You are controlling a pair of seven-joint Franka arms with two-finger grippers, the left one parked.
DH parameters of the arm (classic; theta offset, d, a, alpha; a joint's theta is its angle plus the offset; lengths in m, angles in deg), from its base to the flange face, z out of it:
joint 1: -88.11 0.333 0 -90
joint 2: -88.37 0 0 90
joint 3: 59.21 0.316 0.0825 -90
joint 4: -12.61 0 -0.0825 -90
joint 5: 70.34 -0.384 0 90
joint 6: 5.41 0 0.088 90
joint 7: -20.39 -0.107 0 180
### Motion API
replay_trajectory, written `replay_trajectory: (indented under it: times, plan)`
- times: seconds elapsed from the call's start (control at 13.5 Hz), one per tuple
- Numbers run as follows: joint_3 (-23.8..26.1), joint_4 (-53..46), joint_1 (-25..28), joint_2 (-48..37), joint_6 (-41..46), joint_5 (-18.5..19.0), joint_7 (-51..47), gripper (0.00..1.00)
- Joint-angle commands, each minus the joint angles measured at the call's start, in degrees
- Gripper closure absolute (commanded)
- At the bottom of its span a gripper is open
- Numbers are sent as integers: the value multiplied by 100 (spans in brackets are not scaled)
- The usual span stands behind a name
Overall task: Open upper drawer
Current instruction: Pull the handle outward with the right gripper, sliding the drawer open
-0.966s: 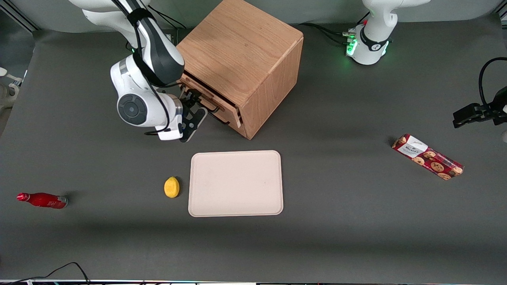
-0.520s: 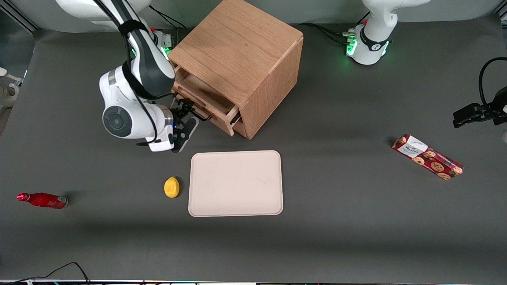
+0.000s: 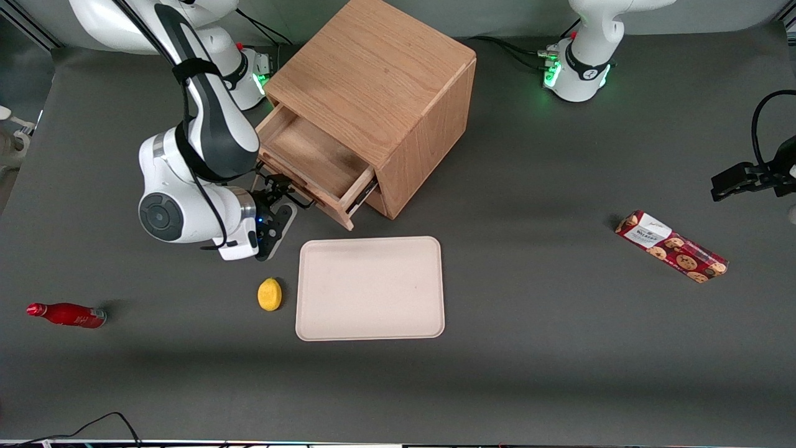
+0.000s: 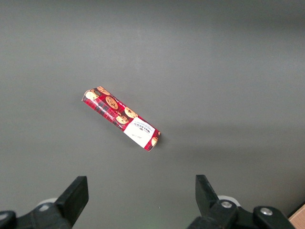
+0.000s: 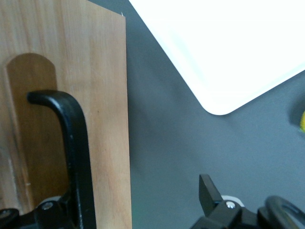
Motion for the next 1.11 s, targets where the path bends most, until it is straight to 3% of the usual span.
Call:
replay_trajectory:
  times: [0.0, 1.04]
  plan:
    - [8, -297, -189, 177, 46, 62, 324, 0]
    - [8, -1333, -813, 888, 64, 352, 1106, 0]
